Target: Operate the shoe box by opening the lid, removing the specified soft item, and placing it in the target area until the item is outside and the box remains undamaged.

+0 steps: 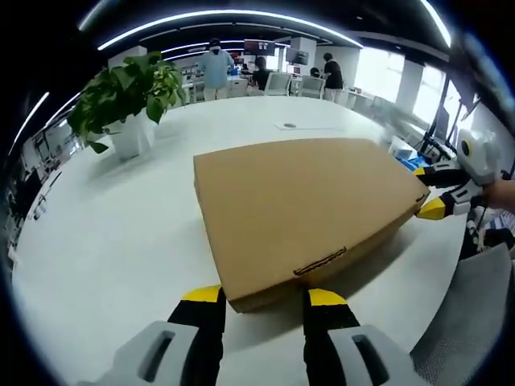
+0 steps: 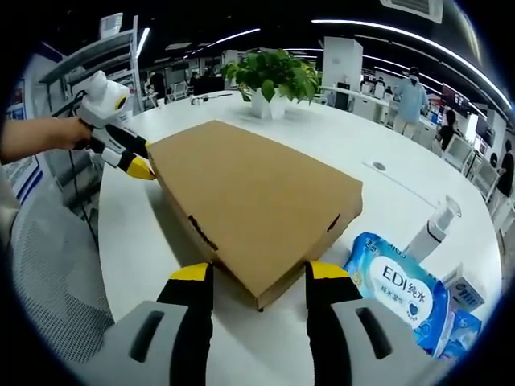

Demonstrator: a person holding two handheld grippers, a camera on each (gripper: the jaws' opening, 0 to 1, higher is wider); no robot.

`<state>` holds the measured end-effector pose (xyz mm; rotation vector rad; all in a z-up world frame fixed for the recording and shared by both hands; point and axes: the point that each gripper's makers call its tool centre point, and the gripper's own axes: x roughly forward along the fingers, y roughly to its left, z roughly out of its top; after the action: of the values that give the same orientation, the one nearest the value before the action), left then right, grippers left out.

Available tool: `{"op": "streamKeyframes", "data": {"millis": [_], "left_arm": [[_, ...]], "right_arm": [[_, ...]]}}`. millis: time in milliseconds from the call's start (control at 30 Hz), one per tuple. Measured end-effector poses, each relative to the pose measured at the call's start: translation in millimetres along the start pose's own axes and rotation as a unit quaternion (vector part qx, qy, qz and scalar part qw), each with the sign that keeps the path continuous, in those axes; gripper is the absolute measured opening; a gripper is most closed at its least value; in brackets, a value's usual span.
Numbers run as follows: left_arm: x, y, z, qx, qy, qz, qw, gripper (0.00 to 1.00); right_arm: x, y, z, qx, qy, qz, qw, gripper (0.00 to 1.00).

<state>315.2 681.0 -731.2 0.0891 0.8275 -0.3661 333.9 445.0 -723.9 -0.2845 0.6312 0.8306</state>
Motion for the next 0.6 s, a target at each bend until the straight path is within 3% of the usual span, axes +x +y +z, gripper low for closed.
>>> {"op": "streamKeyframes", "data": {"millis": [600], "left_arm": [[23,1.7,24.3,-0.007,0.000,-0.005,1.0000,0.38]], "right_arm": [[13,-32,4.9,-0.011,0.010,-0.003,0.9999,0.42]]}}
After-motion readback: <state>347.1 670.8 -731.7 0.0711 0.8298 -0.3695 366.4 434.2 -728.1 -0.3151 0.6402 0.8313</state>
